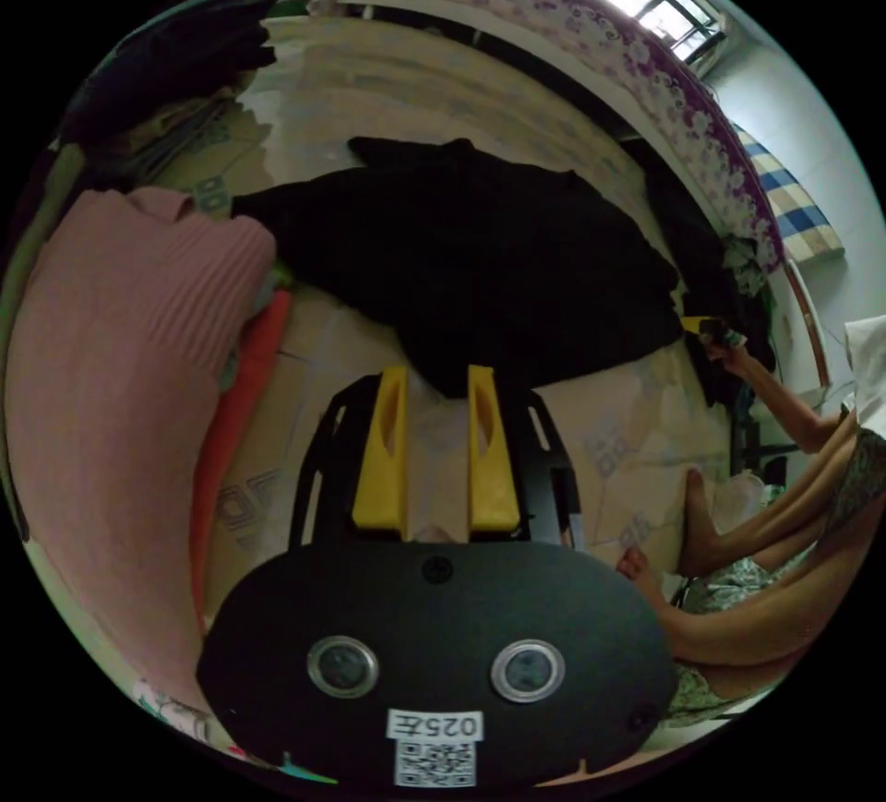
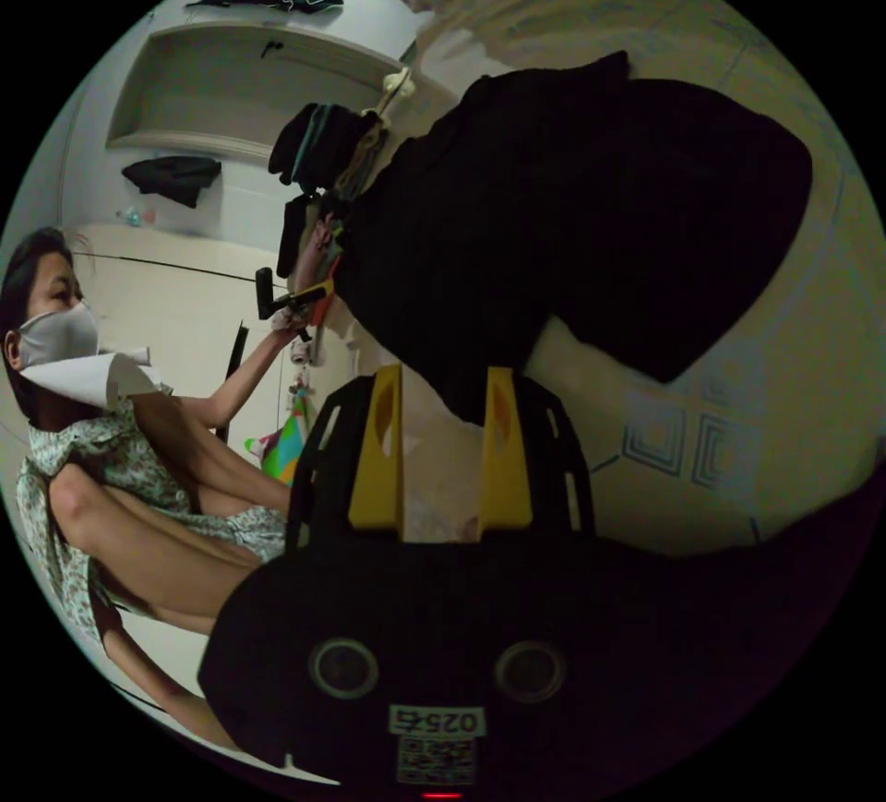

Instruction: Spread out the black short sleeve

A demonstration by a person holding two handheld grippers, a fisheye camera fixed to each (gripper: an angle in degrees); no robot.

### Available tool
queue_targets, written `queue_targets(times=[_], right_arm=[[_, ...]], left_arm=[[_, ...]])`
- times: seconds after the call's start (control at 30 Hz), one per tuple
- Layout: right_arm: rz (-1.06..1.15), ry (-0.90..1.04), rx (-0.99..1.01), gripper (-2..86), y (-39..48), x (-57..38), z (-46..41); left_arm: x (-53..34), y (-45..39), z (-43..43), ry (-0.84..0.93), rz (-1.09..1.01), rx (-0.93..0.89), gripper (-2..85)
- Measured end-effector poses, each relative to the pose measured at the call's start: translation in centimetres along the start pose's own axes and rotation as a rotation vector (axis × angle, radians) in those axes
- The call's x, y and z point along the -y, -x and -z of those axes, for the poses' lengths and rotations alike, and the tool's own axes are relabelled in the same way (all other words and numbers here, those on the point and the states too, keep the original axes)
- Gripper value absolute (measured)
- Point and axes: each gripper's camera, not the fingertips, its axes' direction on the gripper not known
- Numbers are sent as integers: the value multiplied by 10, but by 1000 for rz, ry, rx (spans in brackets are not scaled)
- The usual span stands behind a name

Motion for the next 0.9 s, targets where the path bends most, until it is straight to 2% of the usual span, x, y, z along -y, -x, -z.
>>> queue_targets(times=[0.33,0.4,0.47,0.53,0.7,0.77,0.9], right_arm=[[0,2,7,122,-12,-35,20],[11,13,-1,102,-14,-40,18],[27,33,-15,8,-14,-49,19],[45,-8,-10,-3,-10,-59,30],[81,-253,207,-8,4,-100,87],[152,-390,368,-8,22,-120,116],[313,-560,454,-8,76,-148,164]], left_arm=[[-30,24,17,-8,-72,-49,57],[-35,33,6,44,-58,-67,51],[-43,42,7,24,-64,-87,12],[-50,53,12,27,-29,-160,-8],[-92,85,61,-206,82,-466,-17],[-111,80,96,-320,50,-491,-16],[-137,56,162,-537,-10,-513,-16]])
